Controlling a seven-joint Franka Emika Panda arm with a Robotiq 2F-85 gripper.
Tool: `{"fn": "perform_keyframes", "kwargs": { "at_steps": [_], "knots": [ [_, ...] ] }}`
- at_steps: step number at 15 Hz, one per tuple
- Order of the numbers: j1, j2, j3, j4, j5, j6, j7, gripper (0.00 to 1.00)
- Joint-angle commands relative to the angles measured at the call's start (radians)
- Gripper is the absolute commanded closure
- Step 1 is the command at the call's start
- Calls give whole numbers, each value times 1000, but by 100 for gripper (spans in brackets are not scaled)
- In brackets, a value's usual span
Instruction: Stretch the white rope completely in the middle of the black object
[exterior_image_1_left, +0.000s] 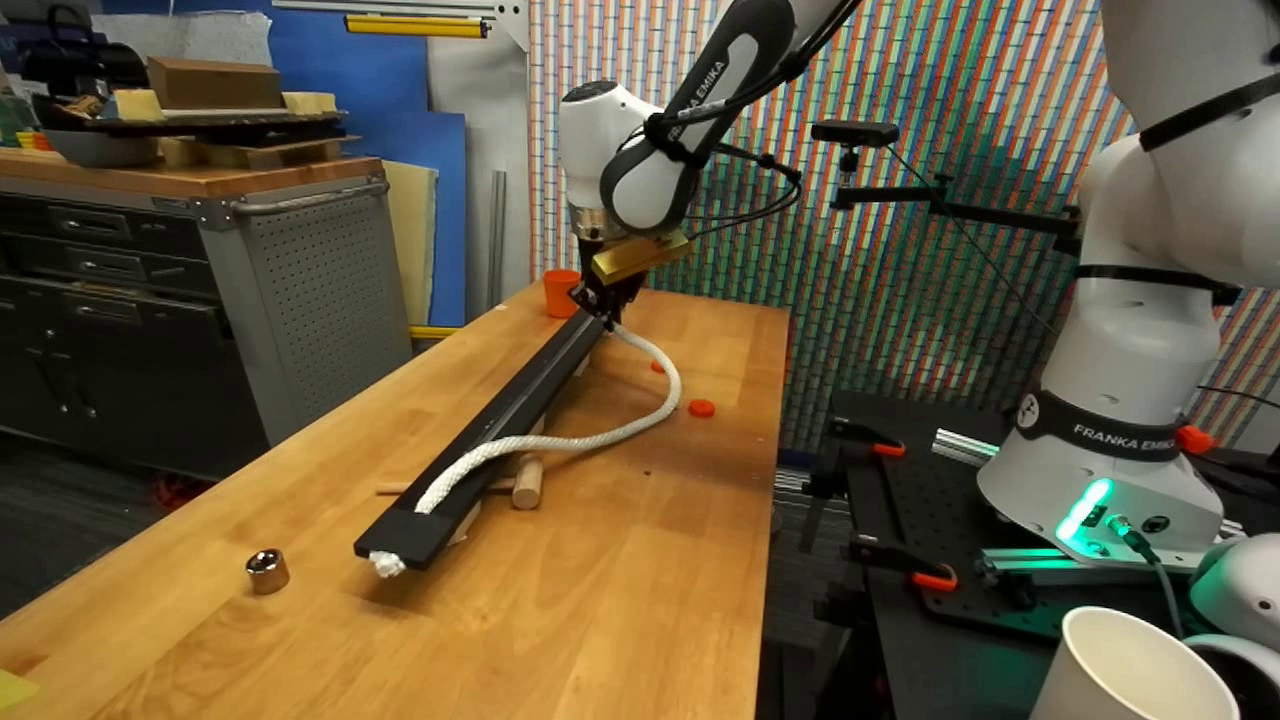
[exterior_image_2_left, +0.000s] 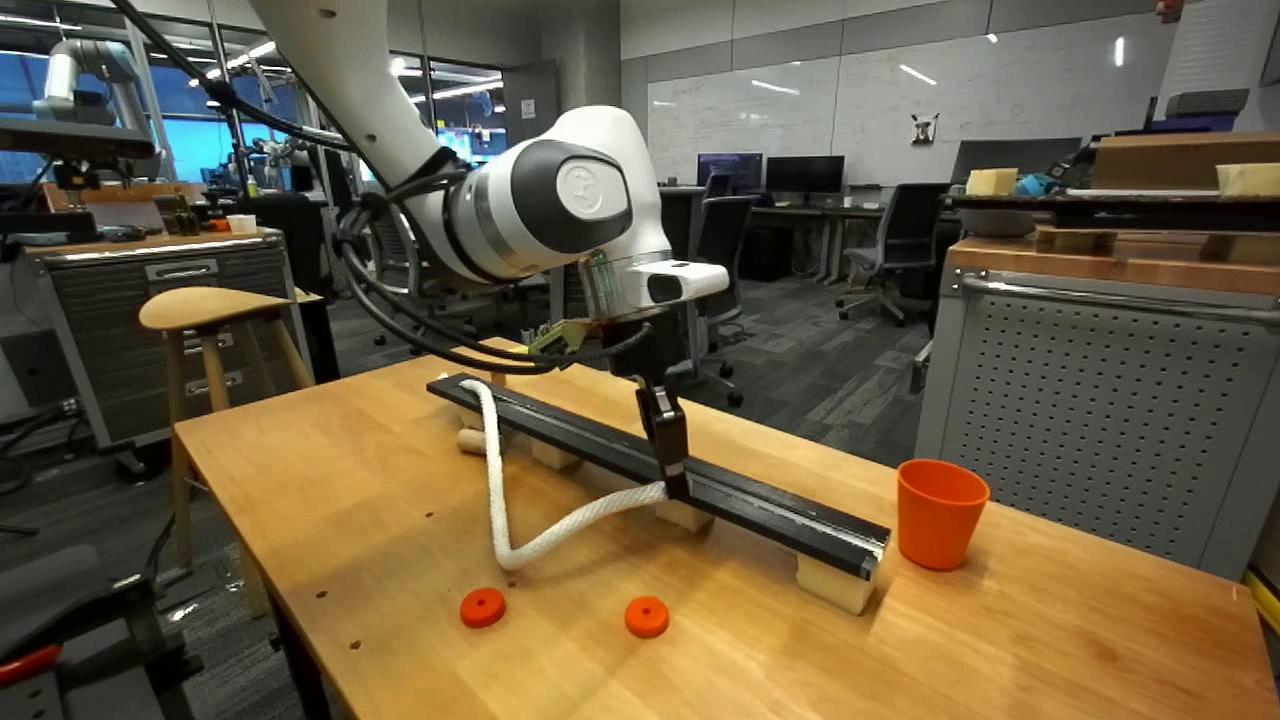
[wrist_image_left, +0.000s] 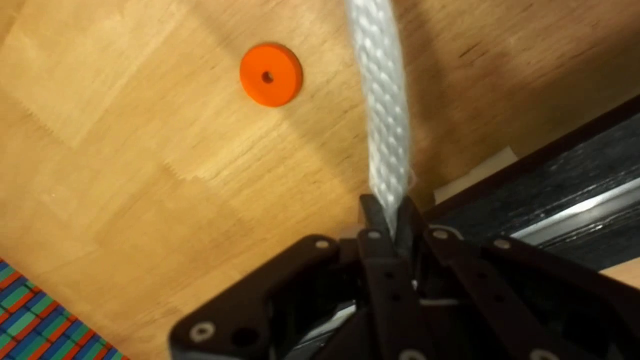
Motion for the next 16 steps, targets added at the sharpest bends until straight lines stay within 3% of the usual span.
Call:
{"fn": "perform_keyframes", "kwargs": {
  "at_steps": [1,6,16],
  "knots": [
    [44,48,-67,91,-77,-70,97,97],
    [34,77,-110,151,-168,-122,175,97],
    [1,142,-102,308,-166,-264,309,97]
  ]
}}
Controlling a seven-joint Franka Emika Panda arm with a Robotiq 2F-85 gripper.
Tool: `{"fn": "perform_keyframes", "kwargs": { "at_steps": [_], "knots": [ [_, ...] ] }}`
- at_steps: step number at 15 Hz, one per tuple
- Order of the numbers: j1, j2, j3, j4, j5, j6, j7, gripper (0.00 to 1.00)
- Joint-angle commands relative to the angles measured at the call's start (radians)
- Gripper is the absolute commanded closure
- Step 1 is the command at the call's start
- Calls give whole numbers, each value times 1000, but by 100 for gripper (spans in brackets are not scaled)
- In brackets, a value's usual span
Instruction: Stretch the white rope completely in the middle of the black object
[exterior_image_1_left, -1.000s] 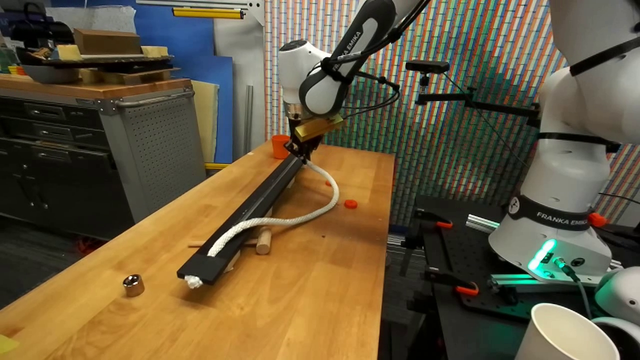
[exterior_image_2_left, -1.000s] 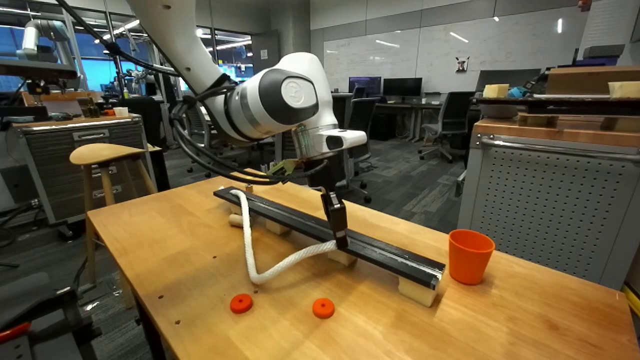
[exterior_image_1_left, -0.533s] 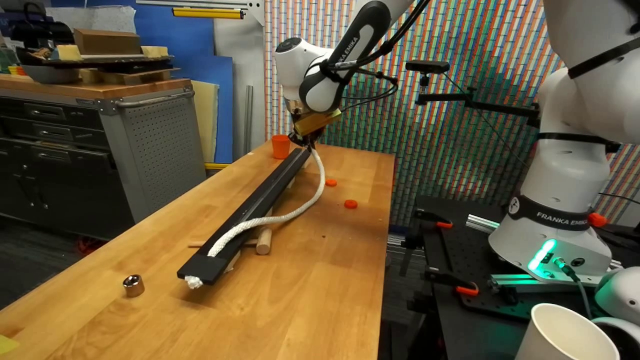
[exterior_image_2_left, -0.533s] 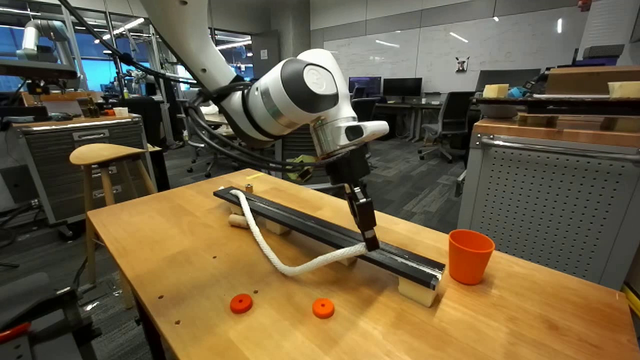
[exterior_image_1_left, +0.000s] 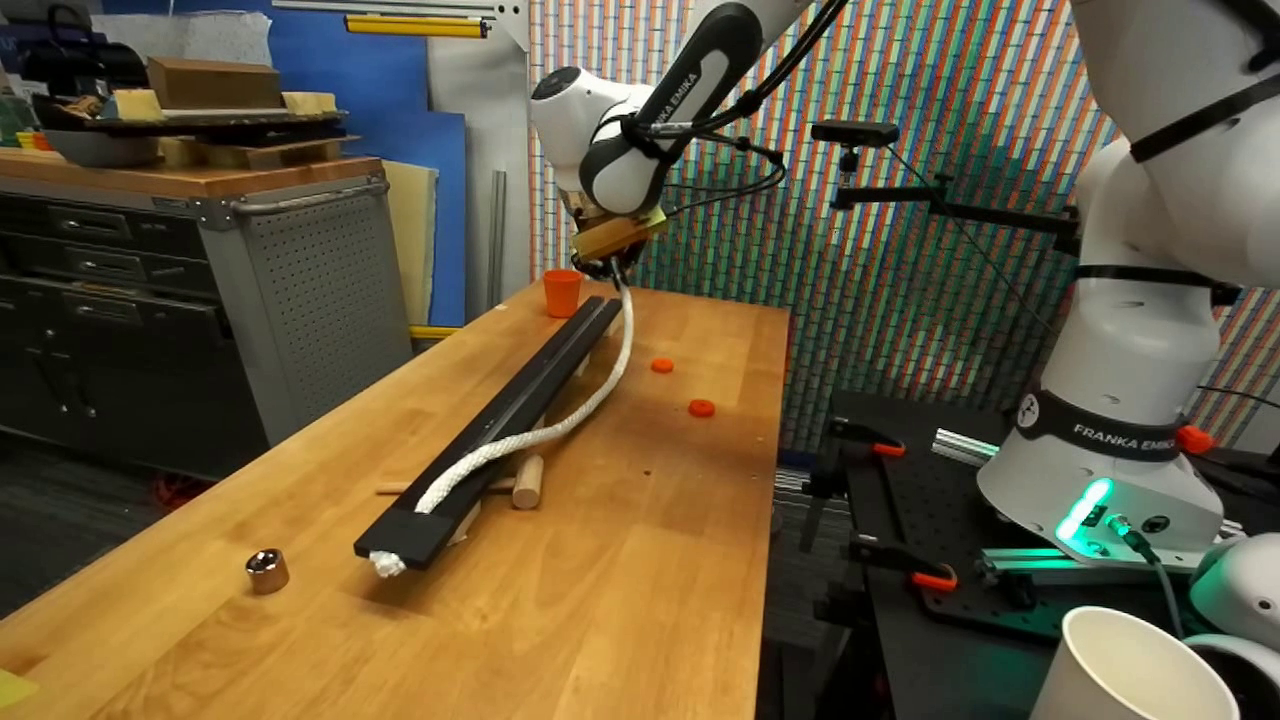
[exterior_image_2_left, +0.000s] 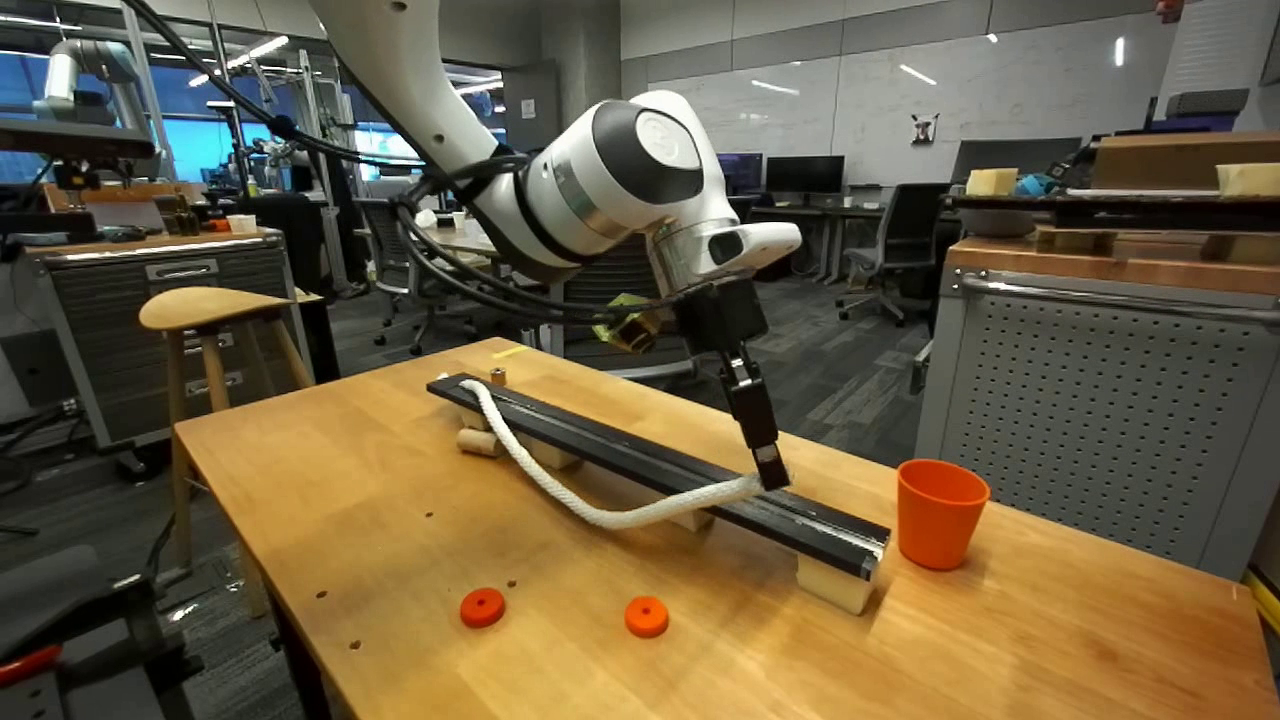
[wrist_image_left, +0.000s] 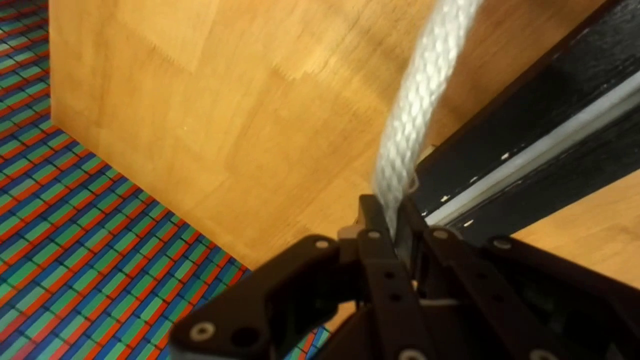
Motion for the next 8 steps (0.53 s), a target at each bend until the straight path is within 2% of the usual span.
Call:
{"fn": "perform_keyframes", "kwargs": {
  "at_steps": [1,8],
  "knots": [
    [-22,45,1,101,-15,-73,52,97],
    [-82,74,18,200,17,-157,59,97]
  ]
}}
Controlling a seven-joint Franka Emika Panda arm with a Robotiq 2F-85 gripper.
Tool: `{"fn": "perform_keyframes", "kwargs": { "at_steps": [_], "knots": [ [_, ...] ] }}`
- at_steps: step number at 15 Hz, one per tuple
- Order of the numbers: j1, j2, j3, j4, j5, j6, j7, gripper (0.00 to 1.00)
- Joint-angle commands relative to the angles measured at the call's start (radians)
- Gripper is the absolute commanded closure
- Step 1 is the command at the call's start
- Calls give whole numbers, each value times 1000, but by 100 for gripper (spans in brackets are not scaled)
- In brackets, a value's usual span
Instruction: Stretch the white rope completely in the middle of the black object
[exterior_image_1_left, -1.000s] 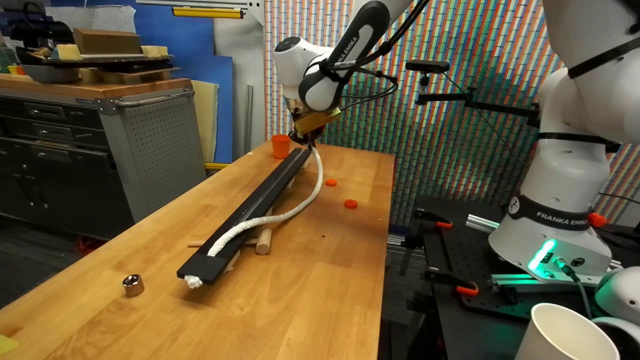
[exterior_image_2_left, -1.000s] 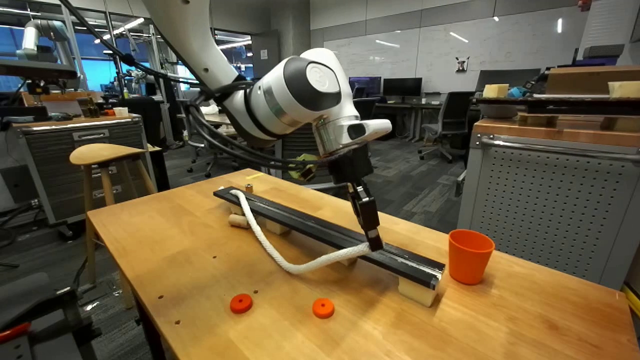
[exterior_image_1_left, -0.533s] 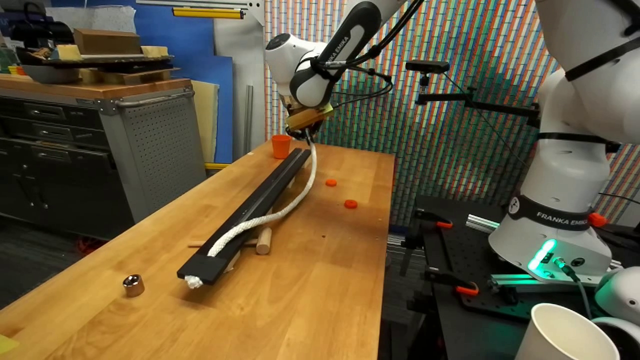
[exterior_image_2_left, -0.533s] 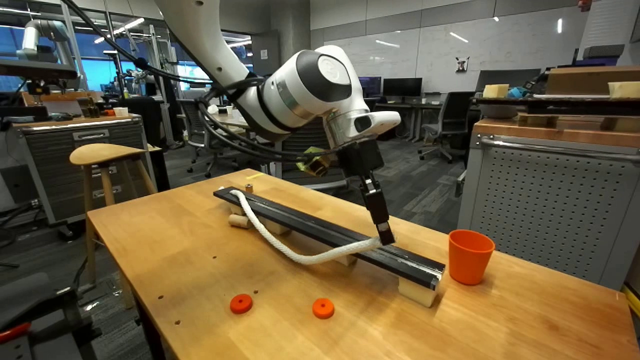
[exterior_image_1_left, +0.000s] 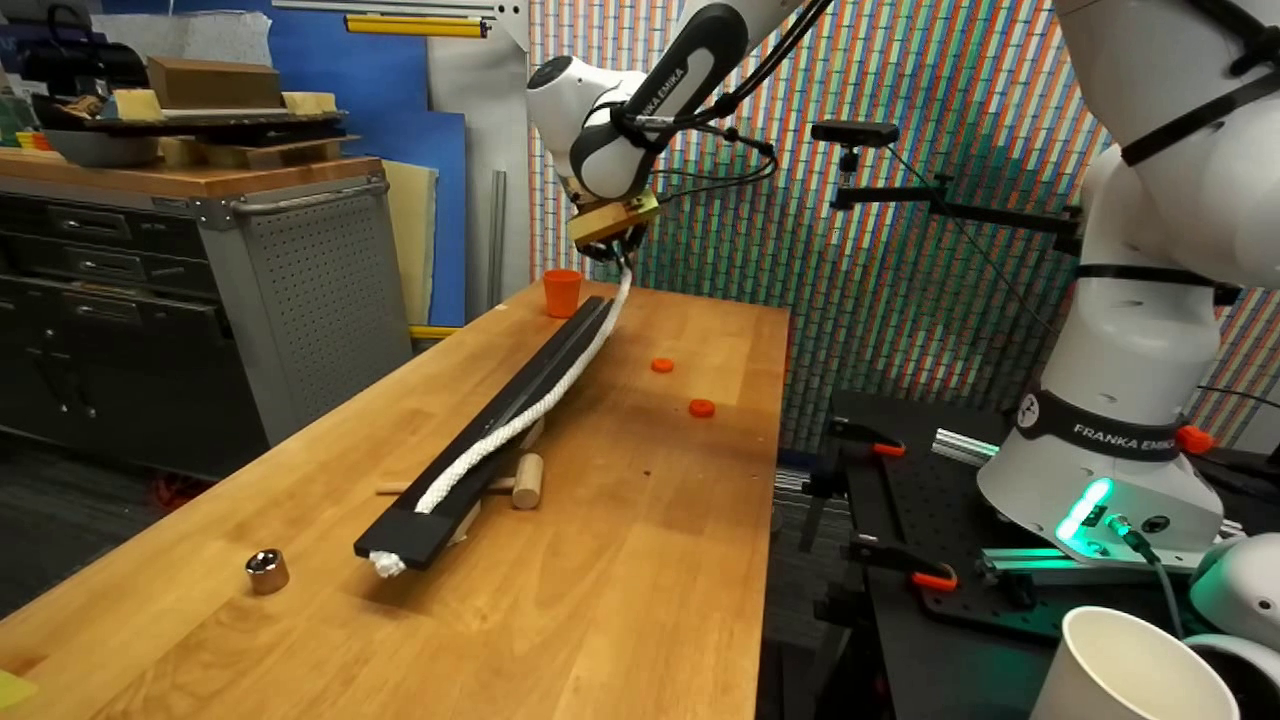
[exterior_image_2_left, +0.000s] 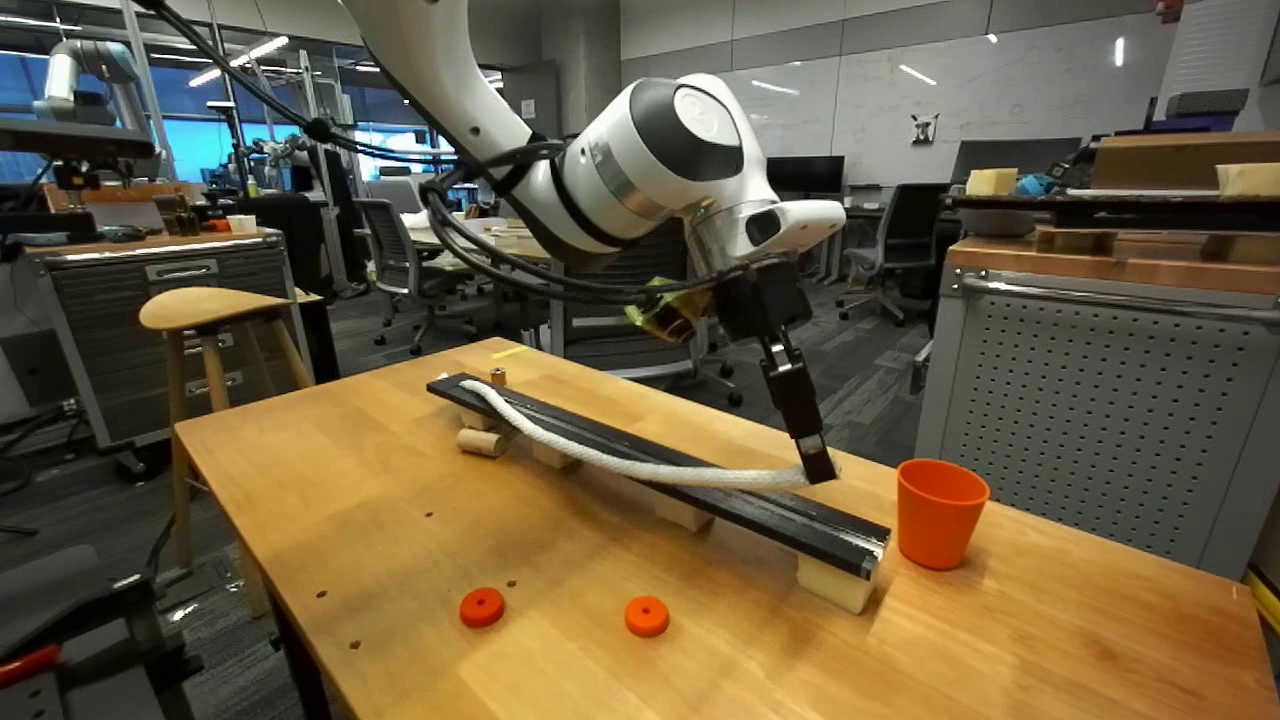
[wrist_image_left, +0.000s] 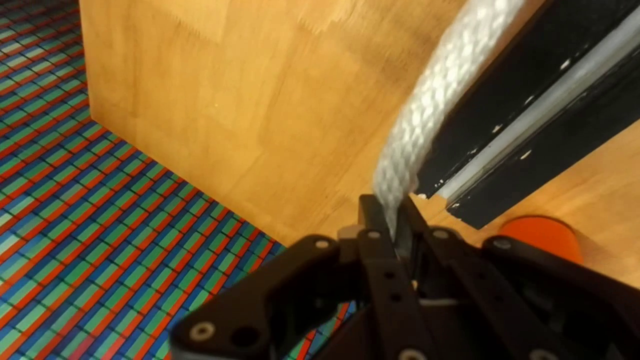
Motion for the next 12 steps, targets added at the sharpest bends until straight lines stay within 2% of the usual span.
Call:
{"fn": "perform_keyframes", "kwargs": {
  "at_steps": [1,8,12],
  "knots": [
    [-38,38,20,102,21,-75,13,97],
    [-66,106,60,208,65,-147,-5,97],
    [-81,139,74,245,94,-105,4,97]
  ]
}}
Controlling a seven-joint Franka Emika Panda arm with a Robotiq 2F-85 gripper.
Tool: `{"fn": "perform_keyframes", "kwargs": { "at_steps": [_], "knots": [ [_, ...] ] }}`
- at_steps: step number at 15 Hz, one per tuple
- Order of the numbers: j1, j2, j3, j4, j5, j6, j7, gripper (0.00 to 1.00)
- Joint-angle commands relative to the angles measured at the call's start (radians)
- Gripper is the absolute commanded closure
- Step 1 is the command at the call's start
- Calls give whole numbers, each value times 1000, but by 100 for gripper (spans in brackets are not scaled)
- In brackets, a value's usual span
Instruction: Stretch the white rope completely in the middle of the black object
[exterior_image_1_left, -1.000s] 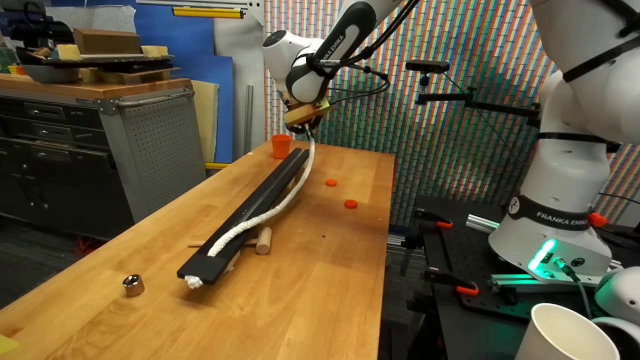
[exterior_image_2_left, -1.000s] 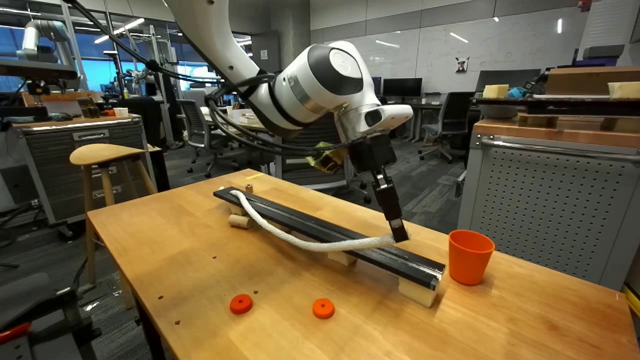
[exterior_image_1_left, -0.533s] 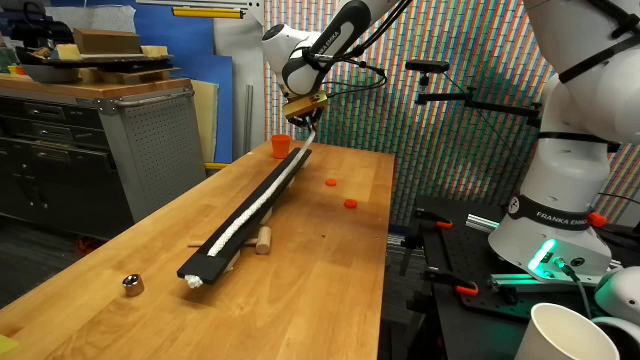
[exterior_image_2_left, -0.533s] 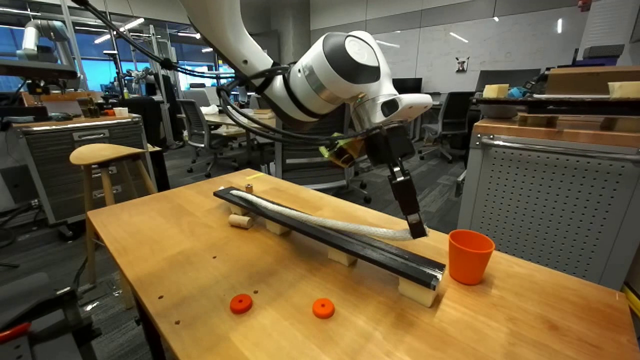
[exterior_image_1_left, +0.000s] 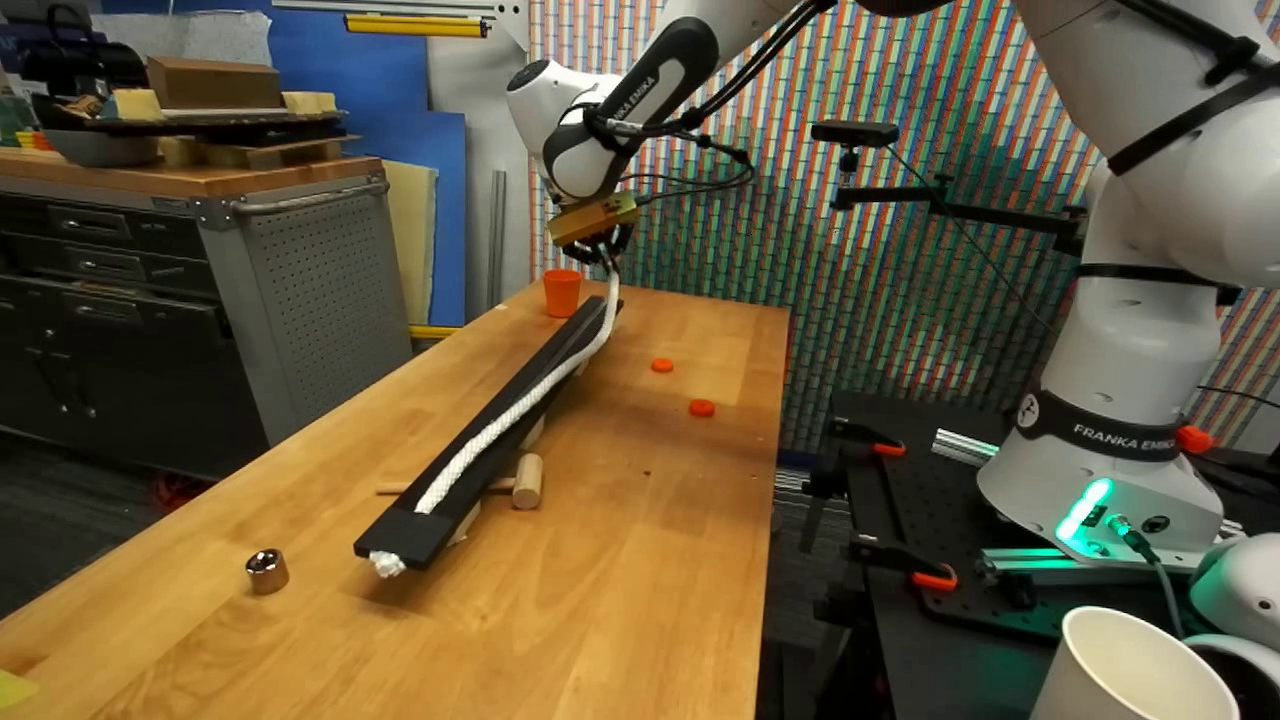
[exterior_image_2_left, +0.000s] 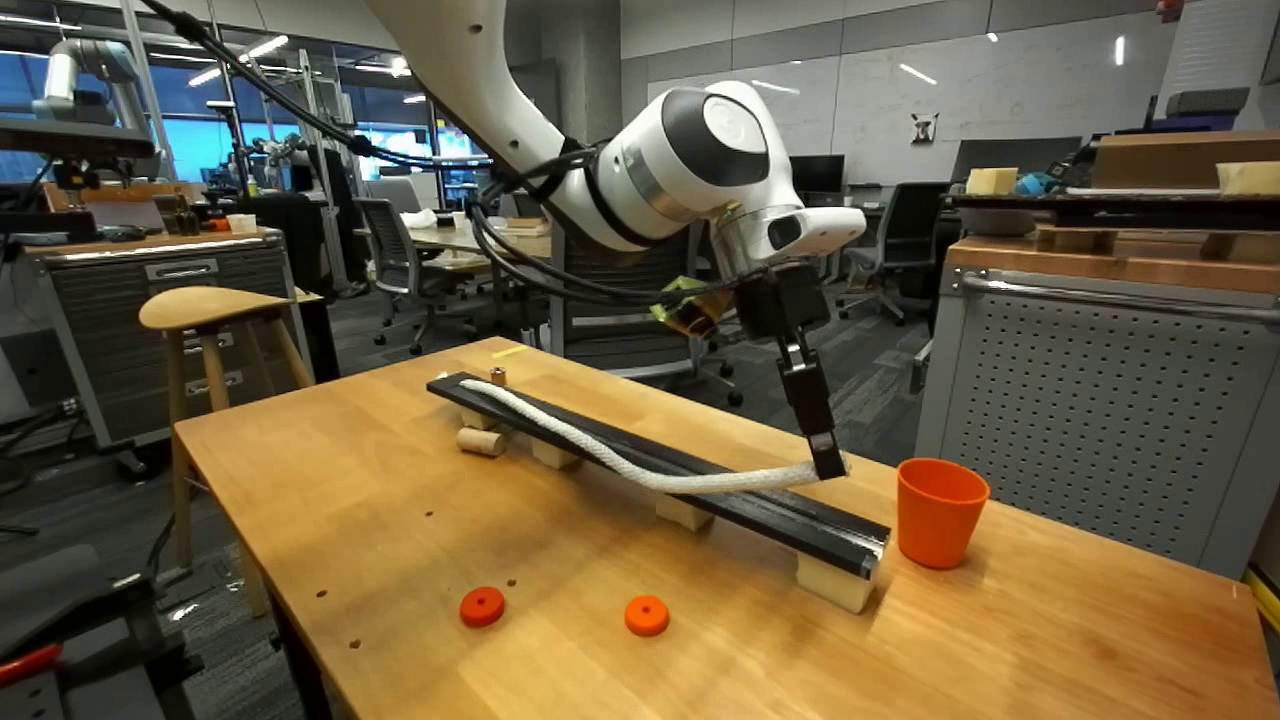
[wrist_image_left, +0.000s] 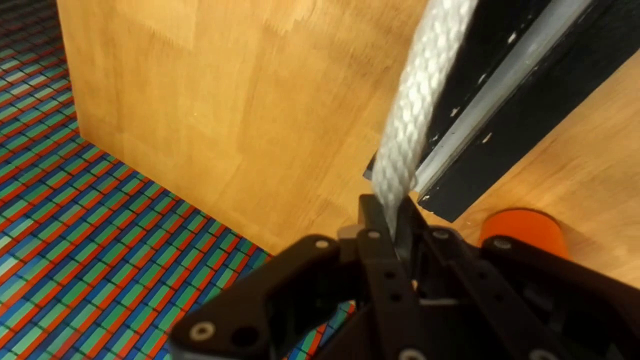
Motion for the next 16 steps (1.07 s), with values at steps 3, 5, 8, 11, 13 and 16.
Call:
{"fn": "perform_keyframes", "kwargs": {
  "at_steps": [3,5,8,11,13,16],
  "knots": [
    [-33,44,19,98,58,13,15,97],
    [-37,48,16,120,76,0,29,97],
    [-43,59,12,143,97,-19,65,97],
    [-43,70,-1,150,100,-13,129,97],
    [-45,80,-4,159,97,-12,173,97],
    [-46,97,-7,177,92,-18,232,97]
  ]
}}
